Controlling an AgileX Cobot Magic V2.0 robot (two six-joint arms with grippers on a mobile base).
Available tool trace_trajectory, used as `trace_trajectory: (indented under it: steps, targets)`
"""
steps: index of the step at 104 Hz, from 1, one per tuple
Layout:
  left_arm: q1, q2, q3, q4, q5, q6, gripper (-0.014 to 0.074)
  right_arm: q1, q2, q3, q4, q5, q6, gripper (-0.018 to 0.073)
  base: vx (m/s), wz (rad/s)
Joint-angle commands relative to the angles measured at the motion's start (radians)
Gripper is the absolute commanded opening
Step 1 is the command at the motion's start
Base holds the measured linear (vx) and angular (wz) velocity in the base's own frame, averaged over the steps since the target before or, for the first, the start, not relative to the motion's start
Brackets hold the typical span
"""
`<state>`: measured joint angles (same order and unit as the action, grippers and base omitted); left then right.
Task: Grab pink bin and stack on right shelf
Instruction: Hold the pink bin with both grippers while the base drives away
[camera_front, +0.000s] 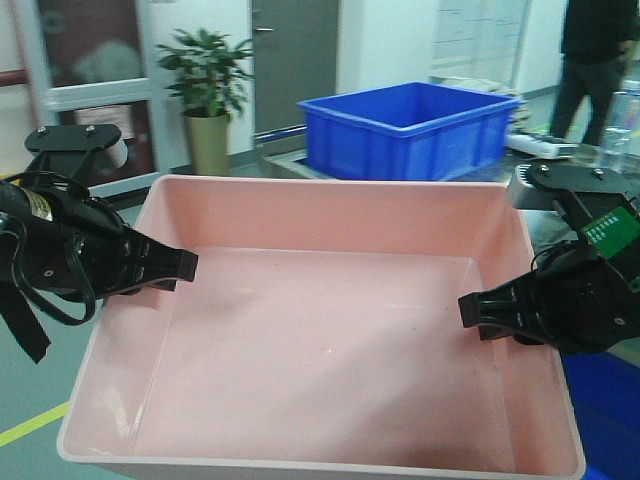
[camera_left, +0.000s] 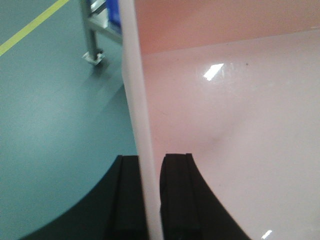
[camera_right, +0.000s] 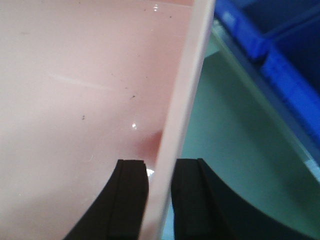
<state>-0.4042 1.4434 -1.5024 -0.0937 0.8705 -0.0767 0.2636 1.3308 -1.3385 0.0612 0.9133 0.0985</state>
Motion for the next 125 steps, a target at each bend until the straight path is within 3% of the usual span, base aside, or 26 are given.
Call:
trace_trajectory:
  steps: [1,125]
  targets:
    - [-0.007,-0.05,-0.036,-0.042,-0.086,0.015,-0.0005,-0.003,-0.029,-0.033,-0.016,-0.08,-0.01,-0.0008,0.45,-0.58]
    - [-0.007,-0.05,-0.036,-0.042,-0.086,0.015,-0.0005,-0.003,-0.029,-0.033,-0.016,-0.08,-0.01,-0.0008,0.38,-0.51]
